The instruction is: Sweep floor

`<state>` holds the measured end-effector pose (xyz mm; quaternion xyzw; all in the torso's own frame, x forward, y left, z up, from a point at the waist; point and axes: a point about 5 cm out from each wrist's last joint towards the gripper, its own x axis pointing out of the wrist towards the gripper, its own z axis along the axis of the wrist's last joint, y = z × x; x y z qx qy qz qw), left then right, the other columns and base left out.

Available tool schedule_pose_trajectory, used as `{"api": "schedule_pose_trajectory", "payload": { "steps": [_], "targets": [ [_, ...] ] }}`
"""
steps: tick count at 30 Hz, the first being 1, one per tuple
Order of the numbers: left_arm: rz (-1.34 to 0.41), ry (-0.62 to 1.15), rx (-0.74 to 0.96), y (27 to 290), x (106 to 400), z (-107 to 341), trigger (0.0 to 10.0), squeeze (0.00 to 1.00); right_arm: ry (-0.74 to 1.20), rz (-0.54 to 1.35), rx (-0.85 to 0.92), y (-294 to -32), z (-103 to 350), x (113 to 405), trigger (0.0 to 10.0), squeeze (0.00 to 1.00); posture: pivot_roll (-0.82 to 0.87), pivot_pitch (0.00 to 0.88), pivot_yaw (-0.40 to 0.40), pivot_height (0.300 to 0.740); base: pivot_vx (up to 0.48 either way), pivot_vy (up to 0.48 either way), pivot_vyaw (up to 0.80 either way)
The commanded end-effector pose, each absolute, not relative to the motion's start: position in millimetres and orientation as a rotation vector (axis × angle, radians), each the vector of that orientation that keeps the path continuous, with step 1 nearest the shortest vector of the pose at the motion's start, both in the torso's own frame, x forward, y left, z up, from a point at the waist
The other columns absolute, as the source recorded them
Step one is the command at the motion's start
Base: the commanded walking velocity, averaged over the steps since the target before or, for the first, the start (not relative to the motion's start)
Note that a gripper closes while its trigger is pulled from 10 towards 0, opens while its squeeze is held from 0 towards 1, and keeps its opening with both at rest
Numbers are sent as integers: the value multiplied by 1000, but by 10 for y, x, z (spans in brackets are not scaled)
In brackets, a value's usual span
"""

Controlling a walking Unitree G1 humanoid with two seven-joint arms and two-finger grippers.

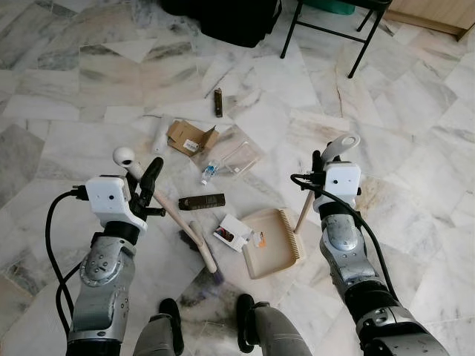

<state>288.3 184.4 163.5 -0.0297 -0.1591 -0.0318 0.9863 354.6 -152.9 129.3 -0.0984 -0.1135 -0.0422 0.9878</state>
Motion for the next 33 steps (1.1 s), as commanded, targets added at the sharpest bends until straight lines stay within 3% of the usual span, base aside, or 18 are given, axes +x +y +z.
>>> {"api": "schedule_pose_trajectory", "payload": {
  "steps": [1, 21, 33],
  "targets": [
    [-64, -295, -65, 1833, 2862, 1556, 10000, 0, -116, -92, -234, -1611, 1028, 3449, 10000, 0, -68, 397, -135, 740, 0, 0, 0],
    [-325, -194, -361, 1622, 2831, 1416, 10000, 0, -112, -91, -235, -1615, 1011, 3441, 10000, 0, -69, 397, -137, 740, 0, 0, 0],
    [-206, -294, -174, 1914, 2815, 1681, 10000, 0, -118, -94, -226, -1597, 1033, 3469, 10000, 0, -43, 353, -125, 740, 0, 0, 0]
  ]
}}
